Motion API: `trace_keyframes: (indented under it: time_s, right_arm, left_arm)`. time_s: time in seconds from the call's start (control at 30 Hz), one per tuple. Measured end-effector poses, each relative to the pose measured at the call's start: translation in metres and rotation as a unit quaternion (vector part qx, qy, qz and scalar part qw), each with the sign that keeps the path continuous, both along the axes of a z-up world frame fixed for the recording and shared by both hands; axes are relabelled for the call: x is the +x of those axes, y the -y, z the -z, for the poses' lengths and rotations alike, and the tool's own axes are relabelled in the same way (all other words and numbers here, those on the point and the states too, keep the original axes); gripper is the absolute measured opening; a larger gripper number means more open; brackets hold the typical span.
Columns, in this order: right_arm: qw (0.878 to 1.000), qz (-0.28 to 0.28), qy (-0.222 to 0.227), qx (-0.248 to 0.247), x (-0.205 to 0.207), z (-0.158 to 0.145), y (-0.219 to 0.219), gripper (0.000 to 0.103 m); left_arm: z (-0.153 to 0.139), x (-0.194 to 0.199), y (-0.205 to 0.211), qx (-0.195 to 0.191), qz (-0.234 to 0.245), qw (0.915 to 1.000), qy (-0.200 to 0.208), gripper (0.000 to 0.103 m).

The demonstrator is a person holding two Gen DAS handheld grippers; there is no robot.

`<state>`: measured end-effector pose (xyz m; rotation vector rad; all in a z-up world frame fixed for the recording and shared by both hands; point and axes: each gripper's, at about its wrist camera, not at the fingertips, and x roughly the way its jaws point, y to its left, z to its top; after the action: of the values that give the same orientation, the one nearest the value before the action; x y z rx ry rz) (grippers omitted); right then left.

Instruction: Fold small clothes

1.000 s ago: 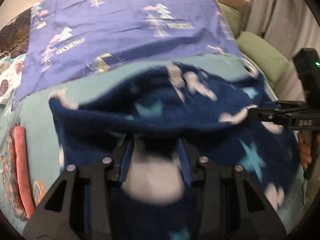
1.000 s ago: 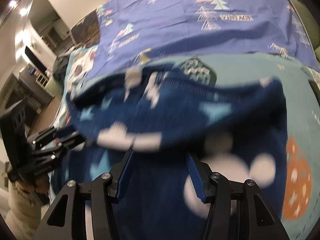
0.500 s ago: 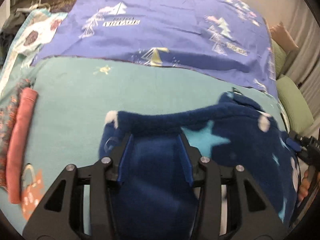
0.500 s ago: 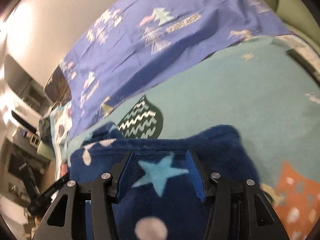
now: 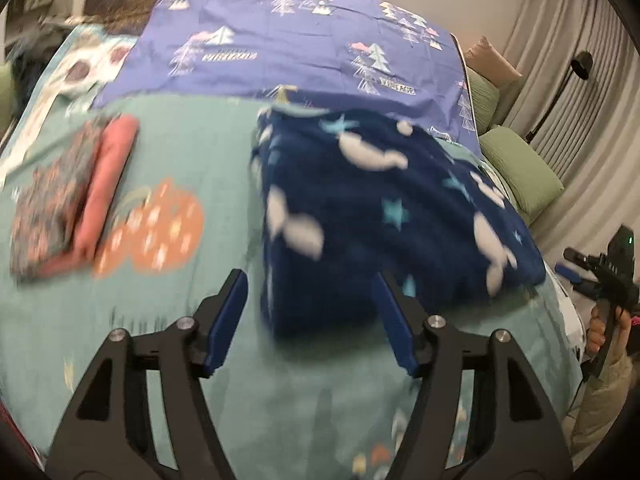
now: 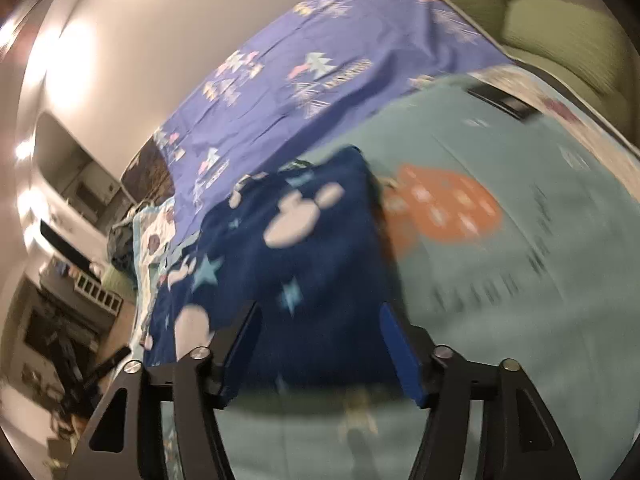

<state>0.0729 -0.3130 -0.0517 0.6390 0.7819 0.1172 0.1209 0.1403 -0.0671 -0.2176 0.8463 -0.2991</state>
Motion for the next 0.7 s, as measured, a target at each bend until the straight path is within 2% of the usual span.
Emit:
trace_keyframes:
  time_s: [0.07, 0.17, 0.23, 0.3, 0.43, 0.5, 0.6, 0.67, 0.7]
  right_arm:
    - [0.999, 0.007, -0.007, 0.038, -0.021, 0.014, 0.001, 0.069]
    - [0.995, 0.009, -0.022, 0.101, -0.030, 0.035, -0.003, 0.070]
    - [0.992, 0.010, -0.037, 0.117, -0.026, 0.046, -0.011, 0.070]
    - [0.992, 0.011, -0.037, 0.123, -0.021, 0.050, -0.014, 0.071]
    - [0.988, 0.033, -0.027, 0.148, -0.003, 0.060, -0.014, 0.077]
    - [0.984, 0.040, -0.026, 0.171, 0.005, 0.066, -0.012, 0.078]
    - [0.981, 0.067, -0.017, 0.184, 0.018, 0.069, -0.009, 0.078]
    - [0.982, 0.084, -0.016, 0.169, 0.027, 0.068, -0.009, 0.075]
    - [0.984, 0.087, -0.017, 0.157, 0.031, 0.067, -0.010, 0.053]
  left_arm:
    - [0.016, -0.012, -0.006, -0.025, -0.002, 0.9993, -0.028, 0.067]
    - [0.032, -0.019, -0.007, -0.072, -0.008, 0.9956, -0.060, 0.067]
    - [0.036, -0.016, -0.006, -0.108, 0.002, 0.9919, -0.067, 0.067]
    - [0.039, -0.005, -0.003, -0.127, -0.003, 0.9892, -0.074, 0.067]
    - [0.048, 0.016, 0.000, -0.126, -0.031, 0.9884, -0.079, 0.067]
    - [0.057, 0.027, -0.002, -0.153, -0.044, 0.9827, -0.094, 0.066]
    - [0.061, 0.040, -0.007, -0.200, -0.076, 0.9723, -0.094, 0.067]
    - [0.063, 0.042, -0.011, -0.216, -0.088, 0.9679, -0.094, 0.053]
    - [0.065, 0.044, -0.013, -0.216, -0.089, 0.9676, -0.096, 0.031]
